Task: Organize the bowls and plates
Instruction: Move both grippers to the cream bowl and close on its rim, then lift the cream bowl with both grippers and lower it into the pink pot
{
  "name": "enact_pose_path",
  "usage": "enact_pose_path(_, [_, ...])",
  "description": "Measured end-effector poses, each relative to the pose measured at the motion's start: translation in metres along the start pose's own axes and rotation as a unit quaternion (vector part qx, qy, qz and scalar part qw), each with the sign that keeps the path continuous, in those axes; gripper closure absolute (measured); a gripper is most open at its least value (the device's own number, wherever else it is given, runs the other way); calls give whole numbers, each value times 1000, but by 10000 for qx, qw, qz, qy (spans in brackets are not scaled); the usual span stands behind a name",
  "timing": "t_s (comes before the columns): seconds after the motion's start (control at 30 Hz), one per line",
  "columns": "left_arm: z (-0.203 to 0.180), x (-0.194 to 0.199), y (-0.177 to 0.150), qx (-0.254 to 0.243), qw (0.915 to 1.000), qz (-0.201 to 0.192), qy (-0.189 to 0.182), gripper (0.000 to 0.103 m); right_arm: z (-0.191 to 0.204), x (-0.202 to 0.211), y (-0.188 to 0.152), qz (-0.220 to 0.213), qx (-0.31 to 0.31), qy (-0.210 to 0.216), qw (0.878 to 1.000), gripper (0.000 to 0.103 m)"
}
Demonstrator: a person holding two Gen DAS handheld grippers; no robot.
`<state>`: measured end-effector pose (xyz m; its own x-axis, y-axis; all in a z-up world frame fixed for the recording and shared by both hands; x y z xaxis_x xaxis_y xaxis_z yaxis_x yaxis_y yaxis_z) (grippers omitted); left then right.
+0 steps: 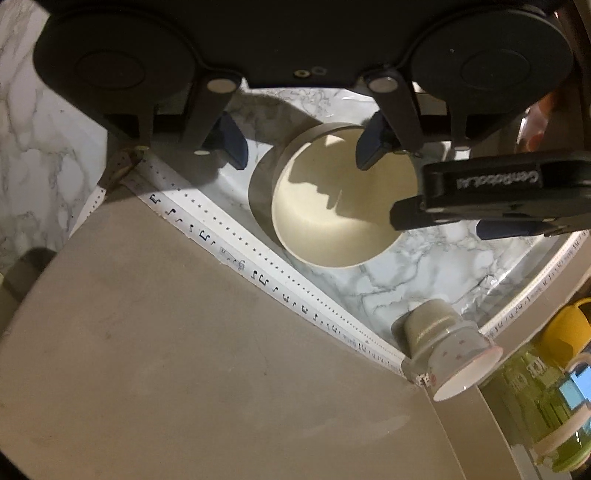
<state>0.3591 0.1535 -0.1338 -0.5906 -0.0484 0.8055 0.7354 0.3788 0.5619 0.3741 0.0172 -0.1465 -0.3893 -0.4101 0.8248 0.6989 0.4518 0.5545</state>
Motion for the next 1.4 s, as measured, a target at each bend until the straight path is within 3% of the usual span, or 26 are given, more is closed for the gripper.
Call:
enact_pose_path(0.13, [1,-10,2,83,10000,24,13,2,-2,-7,0,46,-104,-31,9999,52])
enact_pose_path(0.27, [1,-18,2,145,9998,143,-44,18,-2,-10,0,100,-144,-4,9998,58])
enact_pose_path(0.4, [-1,-25,-1,185,9994,256,-125,24,-2,-14,-1,147,-137,-52,9998,68])
enact_pose_path(0.47, [-3,-29,-3,158,9993,307,-147,37,-2,-15,-1,157,-126,-79,9998,70])
enact_pose_path(0.57, [-5,-33,-6,205,9989,353,-221,47,-2,-15,-1,166,-117,-71,9998,78])
enact_pose_path(0.8, [-12,-35,-10,181,9981,435,-388,67,-1,-16,-1,169,-26,-101,9998,84])
enact_pose_path(0.97, [-15,-32,-14,40,9988,406,-275,79,1,-15,0,132,35,-162,9998,88])
enact_pose_path(1.07, [-13,-28,-16,24,9990,387,-218,85,1,-13,0,79,100,-240,9996,90])
enact_pose_path(1.4, [-12,5,-7,-60,9999,42,-142,85,7,10,12,-198,247,-214,9993,94])
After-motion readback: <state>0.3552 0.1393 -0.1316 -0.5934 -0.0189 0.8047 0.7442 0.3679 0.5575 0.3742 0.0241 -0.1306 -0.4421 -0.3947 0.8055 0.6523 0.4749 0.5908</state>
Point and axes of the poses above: each gripper's, at about its wrist camera, not at the fingertips, and x roughly against the way its jaws point, z to its left, y to its top, the point moved 8 cm from there along -x, roughly the way its jaws point, and after that the axes turned 8 degrees about x, right-handed, at the moved point
